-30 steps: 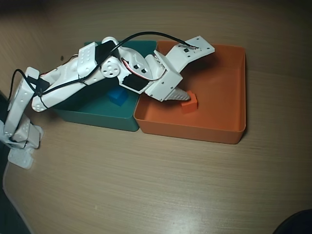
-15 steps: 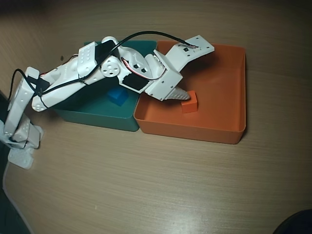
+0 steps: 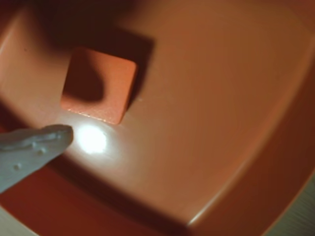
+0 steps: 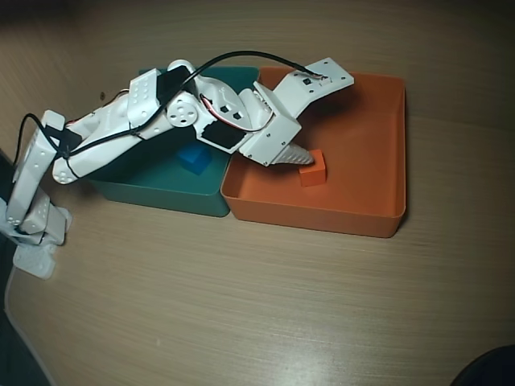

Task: Grasp a cube and put it in the box.

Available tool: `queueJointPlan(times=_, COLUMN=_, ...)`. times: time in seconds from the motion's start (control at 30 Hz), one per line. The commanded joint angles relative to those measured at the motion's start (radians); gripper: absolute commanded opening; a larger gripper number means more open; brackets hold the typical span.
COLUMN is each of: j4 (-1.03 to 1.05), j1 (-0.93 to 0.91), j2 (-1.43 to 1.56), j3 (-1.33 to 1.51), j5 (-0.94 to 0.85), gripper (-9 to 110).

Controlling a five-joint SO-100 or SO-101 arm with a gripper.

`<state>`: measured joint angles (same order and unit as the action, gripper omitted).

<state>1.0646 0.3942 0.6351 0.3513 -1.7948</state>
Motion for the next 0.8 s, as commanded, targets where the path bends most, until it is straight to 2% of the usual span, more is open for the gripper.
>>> queueJointPlan(times=0.0, j4=-0.012, j1=-0.002, j2=0.041, j3=-0.078, j5=0.006, gripper=49)
queueJointPlan(times=0.57, j4=-0.011, j1=0.006, j2=0.040, j3=-0.078, j5=0.006, gripper=-3)
queueJointPlan(times=0.63, j4=-0.011, j1=0.008, j2=0.040, j3=-0.078, j5=0.006, gripper=-7)
queueJointPlan(times=0.77, j4=-0.012, j1=0.008, j2=0.038, j3=-0.078, j5=0.006, gripper=-5)
